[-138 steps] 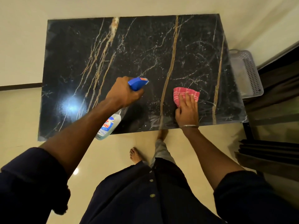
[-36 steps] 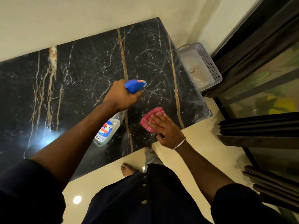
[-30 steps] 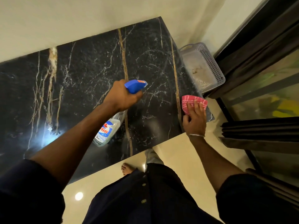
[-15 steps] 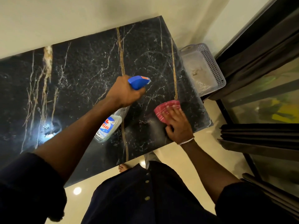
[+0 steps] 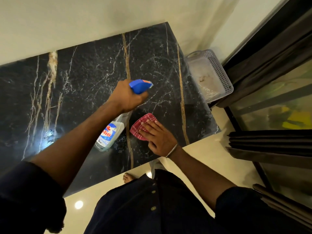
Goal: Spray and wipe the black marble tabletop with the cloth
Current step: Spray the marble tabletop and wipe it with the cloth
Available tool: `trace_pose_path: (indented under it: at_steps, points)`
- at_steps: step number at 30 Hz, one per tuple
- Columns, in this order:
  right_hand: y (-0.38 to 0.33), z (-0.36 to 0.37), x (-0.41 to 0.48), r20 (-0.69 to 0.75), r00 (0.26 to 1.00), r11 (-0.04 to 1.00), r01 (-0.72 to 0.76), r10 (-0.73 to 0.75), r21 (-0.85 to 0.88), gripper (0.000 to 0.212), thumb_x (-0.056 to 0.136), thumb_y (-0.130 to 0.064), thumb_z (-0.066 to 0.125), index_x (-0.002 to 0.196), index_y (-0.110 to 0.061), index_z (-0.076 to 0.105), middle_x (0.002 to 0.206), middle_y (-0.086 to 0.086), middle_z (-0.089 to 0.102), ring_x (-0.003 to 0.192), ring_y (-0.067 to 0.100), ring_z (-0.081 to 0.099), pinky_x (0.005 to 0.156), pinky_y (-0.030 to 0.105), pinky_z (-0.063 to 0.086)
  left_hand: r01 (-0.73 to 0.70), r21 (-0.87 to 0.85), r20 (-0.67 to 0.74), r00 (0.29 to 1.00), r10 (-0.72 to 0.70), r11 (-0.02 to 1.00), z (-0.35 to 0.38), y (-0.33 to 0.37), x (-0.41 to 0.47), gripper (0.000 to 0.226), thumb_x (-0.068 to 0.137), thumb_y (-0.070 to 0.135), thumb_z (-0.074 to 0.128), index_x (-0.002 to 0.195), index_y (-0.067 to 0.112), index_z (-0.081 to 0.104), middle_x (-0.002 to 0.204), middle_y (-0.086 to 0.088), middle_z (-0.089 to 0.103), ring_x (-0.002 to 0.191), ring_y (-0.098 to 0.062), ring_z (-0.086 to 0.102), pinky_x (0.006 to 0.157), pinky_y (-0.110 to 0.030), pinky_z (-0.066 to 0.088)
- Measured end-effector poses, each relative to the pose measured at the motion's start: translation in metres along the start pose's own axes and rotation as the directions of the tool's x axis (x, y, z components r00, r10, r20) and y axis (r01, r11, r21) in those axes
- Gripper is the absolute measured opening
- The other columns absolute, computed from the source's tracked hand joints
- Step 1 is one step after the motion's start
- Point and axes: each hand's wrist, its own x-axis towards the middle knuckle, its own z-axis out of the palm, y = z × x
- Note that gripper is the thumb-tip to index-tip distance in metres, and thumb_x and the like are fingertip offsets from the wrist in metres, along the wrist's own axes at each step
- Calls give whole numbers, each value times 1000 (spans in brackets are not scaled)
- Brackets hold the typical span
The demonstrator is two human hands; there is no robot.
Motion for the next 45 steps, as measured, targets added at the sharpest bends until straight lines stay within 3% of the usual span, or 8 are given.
trace_pose_path:
  at_steps: [9,14,17,20,25,35,42,45]
  points:
    - [45,-28,9,-164,689,704,-707,706,62,60,89,-30,39,148,-15,38,157,16,29,148,37,16,120,55,13,16,38,-9,1000,-15,999,-5,-7,-8,19,82,23,65,80,5,61,61,-4,56,51,-12,50,51,-21,42]
    - [-35,1,26,-27,967,967,-251,252,47,67,85,-25,56,149,-19,36,159,12,26,150,34,11,120,55,12,45,27,-54,998,-43,999,-8,-10,-3,14,84,22,66,77,12,58,58,4,52,49,-7,48,50,-15,39]
    - [-23,1,21,65,996,997,68,-66,-22,65,85,-28,50,148,-17,39,158,11,29,150,31,14,122,50,9,53,37,-57,997,-51,998,-11,-9,1,18,84,23,66,71,19,54,56,5,51,45,-4,47,47,-11,37]
    - [32,-18,6,50,991,992,-119,120,-34,65,86,-29,43,150,-18,36,158,10,29,150,29,14,122,50,13,67,60,-53,997,-63,996,-15,-9,4,16,85,23,66,74,17,56,56,5,51,46,-4,48,47,-11,37]
    - [80,-45,-6,-106,781,785,-620,616,-4,64,86,-34,33,145,-11,43,153,19,36,145,40,25,118,56,20,98,50,-58,994,-95,994,-18,-15,10,18,82,26,67,80,10,59,59,1,55,49,-8,51,50,-18,39]
    - [37,-13,-13,-50,966,968,-252,252,19,65,84,-27,48,148,-15,40,157,13,32,148,34,19,119,52,19,149,130,-10,989,-149,980,-23,-15,27,22,79,30,68,68,15,55,56,-2,56,46,-13,51,48,-24,40]
    - [65,-37,43,-145,648,660,-749,748,55,60,90,-28,43,149,-15,37,157,18,28,147,40,18,119,56,16,100,87,-184,980,-82,991,-46,-17,21,28,83,20,67,62,24,48,52,5,49,41,-5,46,43,-7,33]
    - [29,-29,73,-150,735,747,-663,661,44,62,90,-26,46,150,-18,32,158,16,27,148,39,16,120,54,10,98,65,-189,978,-84,993,-46,-16,22,21,84,18,65,68,18,52,53,5,48,43,-6,46,44,-7,35]
